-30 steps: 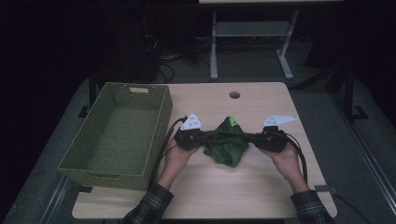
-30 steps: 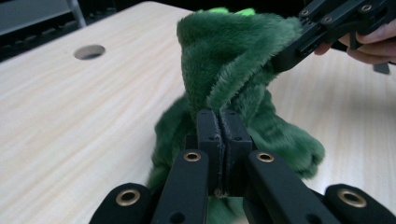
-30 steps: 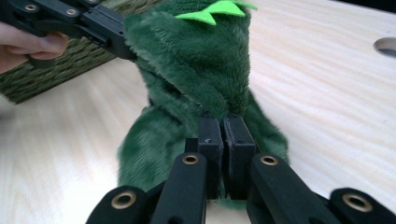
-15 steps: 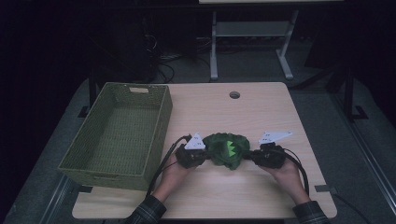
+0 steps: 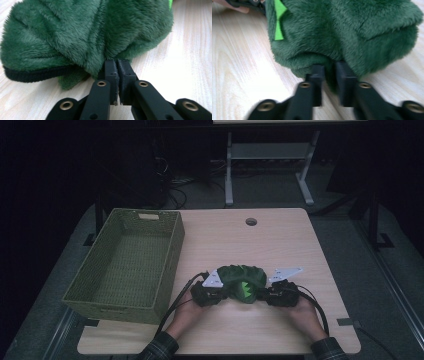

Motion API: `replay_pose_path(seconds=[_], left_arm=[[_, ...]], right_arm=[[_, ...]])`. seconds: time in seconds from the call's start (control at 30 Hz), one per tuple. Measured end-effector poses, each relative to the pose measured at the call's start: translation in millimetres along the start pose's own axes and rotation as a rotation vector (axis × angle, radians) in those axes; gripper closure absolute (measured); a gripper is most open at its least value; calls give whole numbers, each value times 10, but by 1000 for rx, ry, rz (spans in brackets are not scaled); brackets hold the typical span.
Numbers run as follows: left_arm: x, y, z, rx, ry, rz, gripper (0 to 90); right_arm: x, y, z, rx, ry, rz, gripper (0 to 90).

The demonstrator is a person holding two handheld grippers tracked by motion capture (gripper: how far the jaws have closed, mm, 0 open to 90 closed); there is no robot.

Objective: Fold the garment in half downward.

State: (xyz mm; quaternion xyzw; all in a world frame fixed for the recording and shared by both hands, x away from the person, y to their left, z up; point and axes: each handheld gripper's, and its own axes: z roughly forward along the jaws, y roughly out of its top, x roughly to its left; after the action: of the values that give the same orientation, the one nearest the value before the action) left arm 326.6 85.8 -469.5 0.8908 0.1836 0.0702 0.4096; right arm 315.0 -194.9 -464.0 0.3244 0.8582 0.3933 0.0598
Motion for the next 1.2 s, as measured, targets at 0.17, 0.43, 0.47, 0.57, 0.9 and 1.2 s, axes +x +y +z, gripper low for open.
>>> replay_pose_path(seconds=[0.17,0.43,0.47,0.57,0.9,1.2], left_arm=[[-37,-6,-105,-10,5,-16,738],[-113,37,-271,-41,2,-24,718],[-116,56,-296,-47,-1,-22,735],[-96,156,-350,-71,-3,-31,798],[86,525,-214,-109,26,-37,897],[259,289,145,26,44,-83,898]], right_arm=[[52,-20,-175,-42,-8,15,619],[171,-98,-407,-75,3,3,593],[180,-101,-433,-83,5,4,639],[161,-55,-476,-107,0,4,762],[-28,221,-267,-95,-47,9,897],[-98,130,70,41,-30,30,898]])
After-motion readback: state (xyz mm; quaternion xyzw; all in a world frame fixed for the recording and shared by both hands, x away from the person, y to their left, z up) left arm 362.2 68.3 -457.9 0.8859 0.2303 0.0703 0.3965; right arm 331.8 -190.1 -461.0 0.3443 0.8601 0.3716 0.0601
